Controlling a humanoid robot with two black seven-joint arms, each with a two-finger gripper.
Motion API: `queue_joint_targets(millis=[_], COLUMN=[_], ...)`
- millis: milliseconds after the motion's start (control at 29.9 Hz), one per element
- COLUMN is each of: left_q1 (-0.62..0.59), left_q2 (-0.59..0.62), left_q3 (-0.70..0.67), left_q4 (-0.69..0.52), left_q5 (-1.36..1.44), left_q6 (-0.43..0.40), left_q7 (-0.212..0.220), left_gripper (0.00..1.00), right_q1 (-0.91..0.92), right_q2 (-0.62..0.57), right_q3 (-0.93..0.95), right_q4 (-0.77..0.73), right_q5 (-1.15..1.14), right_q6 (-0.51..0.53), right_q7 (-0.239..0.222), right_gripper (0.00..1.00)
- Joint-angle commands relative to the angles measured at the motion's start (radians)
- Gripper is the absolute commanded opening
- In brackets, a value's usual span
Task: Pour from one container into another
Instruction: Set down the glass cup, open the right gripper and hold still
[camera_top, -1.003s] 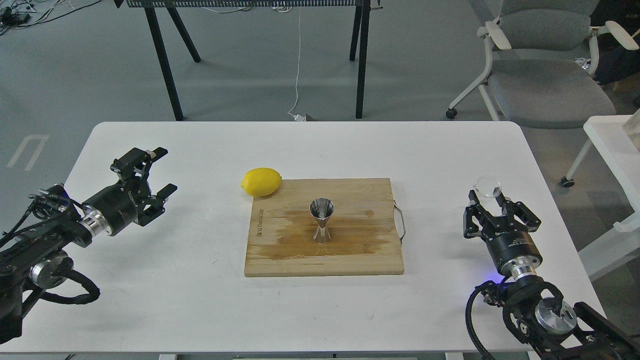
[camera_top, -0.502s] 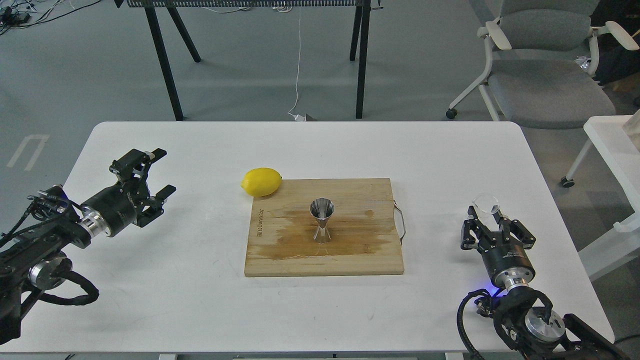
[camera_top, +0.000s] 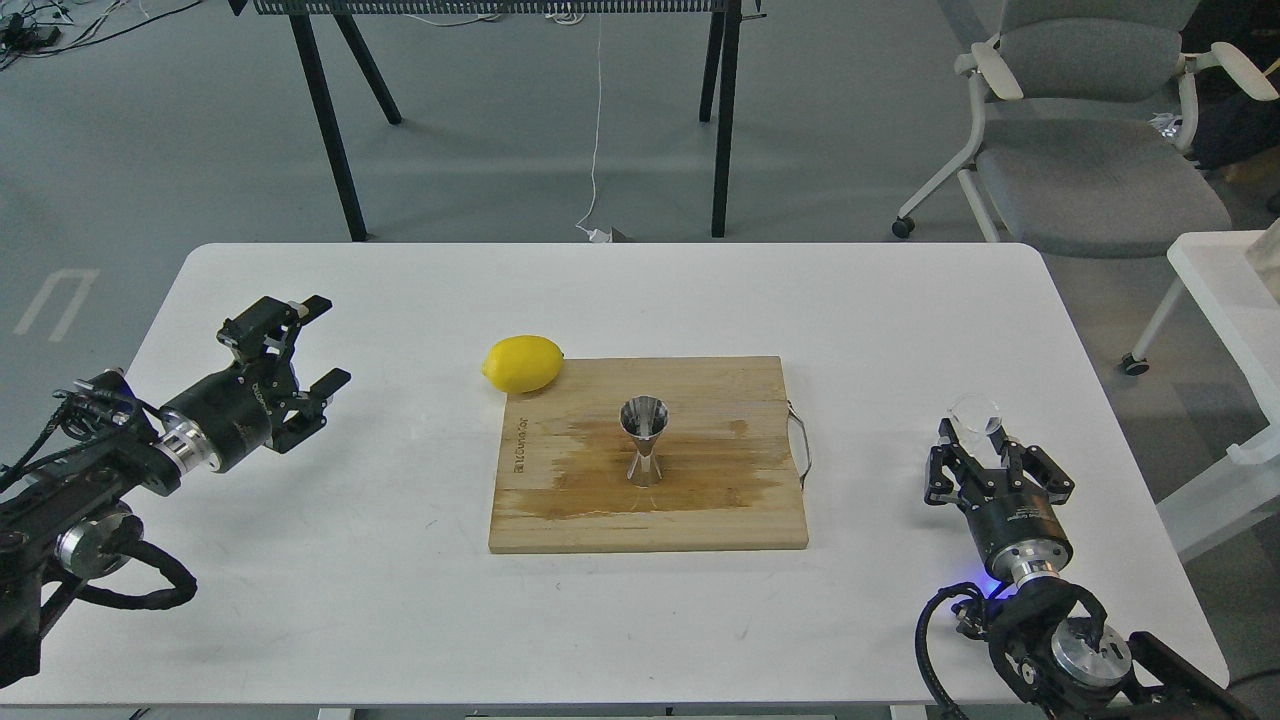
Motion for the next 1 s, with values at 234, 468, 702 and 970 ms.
queue_joint_targets(millis=[234,468,702,970], left_q1=[0.000,-0.002,-0.002,0.000], left_q2=[0.001,0.001,0.004,0.003], left_q3=[0.000,0.001,0.001,0.001], left_q4=[0.000,0.000,0.000,0.000], left_q5=[0.000,0.000,-0.001,0.000], left_q6=[0.000,0.000,0.000,0.000], left_q7=[0.000,0.000,0.000,0.000], left_gripper=[1.00,1.00,1.00,1.00], right_q1=[0.000,-0.002,-0.006,-0.017], right_q2=[0.000,-0.001,-0.001,-0.001], right_q3=[-0.004,-0.007,-0.013,-0.014], right_q4=[0.000,0.000,0.012,0.038], right_q5=[0.000,-0.003,-0.011,-0.013], right_q6=[0.000,0.000,0.000,0.000], right_q7=[0.000,0.000,0.000,0.000], right_gripper=[0.54,0.56,0.73,0.95])
